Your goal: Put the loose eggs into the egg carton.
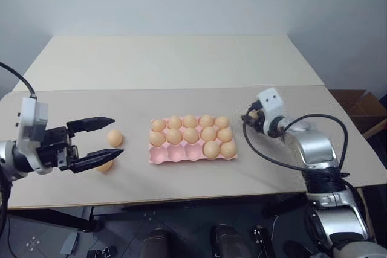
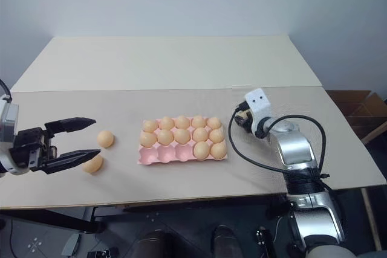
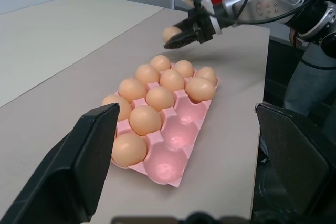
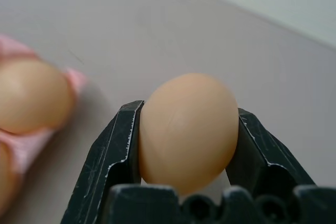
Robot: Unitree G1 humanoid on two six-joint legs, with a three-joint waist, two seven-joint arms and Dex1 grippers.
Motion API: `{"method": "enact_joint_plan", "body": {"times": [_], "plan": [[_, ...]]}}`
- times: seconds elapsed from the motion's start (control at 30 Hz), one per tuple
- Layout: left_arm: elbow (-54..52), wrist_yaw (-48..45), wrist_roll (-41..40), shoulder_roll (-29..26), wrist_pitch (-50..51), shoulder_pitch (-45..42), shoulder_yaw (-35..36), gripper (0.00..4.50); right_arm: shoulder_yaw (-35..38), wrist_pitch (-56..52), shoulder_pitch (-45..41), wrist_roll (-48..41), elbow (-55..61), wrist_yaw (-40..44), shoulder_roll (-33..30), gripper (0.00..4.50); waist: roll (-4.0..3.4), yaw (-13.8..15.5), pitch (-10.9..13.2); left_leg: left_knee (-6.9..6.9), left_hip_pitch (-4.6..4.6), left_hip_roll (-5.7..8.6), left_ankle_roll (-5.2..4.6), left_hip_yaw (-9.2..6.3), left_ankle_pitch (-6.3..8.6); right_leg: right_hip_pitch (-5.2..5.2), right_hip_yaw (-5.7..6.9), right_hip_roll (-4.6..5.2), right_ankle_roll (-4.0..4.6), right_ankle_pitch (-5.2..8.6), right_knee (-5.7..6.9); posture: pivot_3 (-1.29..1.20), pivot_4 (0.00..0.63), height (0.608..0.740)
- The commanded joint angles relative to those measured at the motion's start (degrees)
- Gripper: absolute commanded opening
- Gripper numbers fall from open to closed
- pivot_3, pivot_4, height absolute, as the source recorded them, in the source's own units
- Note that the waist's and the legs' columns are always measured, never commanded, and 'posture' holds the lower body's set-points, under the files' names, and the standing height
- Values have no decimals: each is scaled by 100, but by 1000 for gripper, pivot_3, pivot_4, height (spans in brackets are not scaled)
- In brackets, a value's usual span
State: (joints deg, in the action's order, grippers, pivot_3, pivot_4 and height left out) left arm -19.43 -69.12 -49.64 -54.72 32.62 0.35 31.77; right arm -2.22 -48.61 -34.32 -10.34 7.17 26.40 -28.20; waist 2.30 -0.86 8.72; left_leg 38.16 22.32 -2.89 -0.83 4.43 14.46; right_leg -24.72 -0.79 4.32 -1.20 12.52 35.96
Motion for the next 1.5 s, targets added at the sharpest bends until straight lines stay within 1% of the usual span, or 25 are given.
{"method": "enact_joint_plan", "body": {"times": [0.03, 0.13, 0.2, 0.3, 0.43, 0.47, 0.53, 0.63, 0.67, 0.83, 0.9, 1.03, 1.13, 1.2, 1.23, 1.33, 1.43, 1.5], "plan": [[-94, -31, -92, -50, -34, -16, 189, 4500, -33, -609, 160, -555, 1549, 292, -27, 2018, 1, -3, -1, 0, -1, -1, 0, 0, 0, 0, 1, -1, 0, 0, 0, 0, 150, 740], [-93, -57, -98, -66, -13, -6, 188, 4500, -421, -968, 332, -839, 2317, 312, 172, 2018, 1, -6, -1, 0, -2, -1, 0, 0, 0, 1, 1, 0, 1, 1, -1, 0, 150, 740], [-93, -70, -100, -74, -1, -4, 186, 4500, -815, -1068, 429, -833, 2550, 219, 345, 2018, 1, -16, -1, 0, -3, -2, 0, 1, 0, 1, 1, -1, 2, 1, 0, 0, 150, 740], [-85, -71, -100, -89, 15, -23, 175, 4500, -1381, -1039, 496, -602, 2492, 48, 482, 2018, 1, -11, -1, 1, -4, 0, 5, 1, -3, 0, 1, 1, 5, 2, 2, 0, 150, 740], [-89, -59, -102, -99, 38, -24, 182, 4500, -1980, -938, 476, -285, 2385, -54, 430, 2018, 2, 11, -1, 4, -3, 4, 9, 2, -6, 1, 1, 5, 7, 2, 1, 0, 150, 740], [-93, -55, -101, -100, 41, -22, 185, 4500, -2061, -919, 448, -213, 2370, -58, 405, 2690, 2, 10, -1, 5, -2, 4, 9, 2, -6, 1, 1, 5, 7, 2, 0, 0, 150, 740], [-119, -44, -105, -93, 48, -1, 204, 4500, -2044, -958, 386, -180, 2362, -90, 464, 3247, 2, 7, -1, 5, -2, 4, 9, 3, -6, 1, 1, 5, 6, 2, -1, 0, 150, 740], [-154, -19, -103, -85, 54, 30, 256, 4500, -1723, -1098, 239, -315, 2460, -65, 543, 4322, 2, 5, -1, 4, -1, 2, 9, 2, -6, -2, 1, 2, 6, 2, 1, 0, 150, 740], [-144, -13, -101, -88, 62, 40, 281, 4500, -1570, -1101, 203, -374, 2554, -17, 497, 4464, 2, 3, -1, 4, -1, 2, 9, 2, -6, -3, 1, 2, 6, 2, 2, 0, 150, 740], [-72, 11, 6, -85, 102, 274, 466, 4500, -674, -1121, 312, -865, 3076, 309, 221, 4464, 2, 6, -1, 2, 1, 1, 8, 2, -5, -4, 2, 2, 6, 3, -1, 0, 150, 740], [-20, -10, 98, -95, 99, 516, 644, 4500, -74, -1026, 486, -1259, 3228, 701, -65, 4464, 2, 7, -1, 1, 2, 1, 8, 2, -5, -4, 2, 2, 6, 3, -4, 0, 150, 740], [133, -58, 299, -111, 89, 1060, 1101, 4500, 931, -110, 1218, -1676, 3051, 1903, -1081, 4464, 2, 41, 0, -3, 3, 4, 6, 3, -3, 2, 6, 8, 6, 6, -19, 0, 150, 740], [126, -16, 417, -44, 185, 1542, 1488, 4500, 1492, 710, 1865, -1931, 2749, 2852, -1603, 4464, 4, 21, -1, -4, -1, 3, 5, 4, -2, 4, 6, 7, 12, 13, -20, 0, 150, 740], [-24, 80, 488, 81, 245, 1923, 1711, 4500, 1660, 1175, 2222, -1881, 2492, 3244, -1856, 4464, 4, -8, -1, -4, -13, -1, 5, 4, -2, 11, 5, 4, 16, 17, -16, 0, 150, 740], [-110, 197, 541, 140, 283, 2054, 1768, 4500, 1684, 1338, 2324, -1842, 2401, 3333, -1924, 4464, 4, -17, 0, -4, -19, -4, 5, 6, -2, 15, 4, 3, 20, 24, -15, 0, 150, 740], [-517, 1094, 602, 342, 821, 2283, 1801, 4500, 1769, 1637, 2448, -1951, 2224, 3492, -2012, 4464, 6, -15, 1, -4, -37, -5, 5, 9, -2, 29, -1, 6, 3, 49, -13, 0, 150, 740], [-928, 2193, 757, 549, 1454, 2237, 1514, 4500, 1793, 1798, 2402, -2121, 2130, 3655, -2035, 4464, 7, 15, 2, -3, -48, -5, 6, 3, -3, 38, -2, 5, 2, 48, -8, 0, 150, 740], [-1247, 2752, 734, 675, 1873, 2176, 1235, 4500, 1764, 1942, 2361, -2141, 2035, 3767, -2084, 4464, 7, 40, 2, -3, -53, -4, 7, 0, -3, 45, -2, 6, 2, 48, -10, 0, 150, 740]]}}
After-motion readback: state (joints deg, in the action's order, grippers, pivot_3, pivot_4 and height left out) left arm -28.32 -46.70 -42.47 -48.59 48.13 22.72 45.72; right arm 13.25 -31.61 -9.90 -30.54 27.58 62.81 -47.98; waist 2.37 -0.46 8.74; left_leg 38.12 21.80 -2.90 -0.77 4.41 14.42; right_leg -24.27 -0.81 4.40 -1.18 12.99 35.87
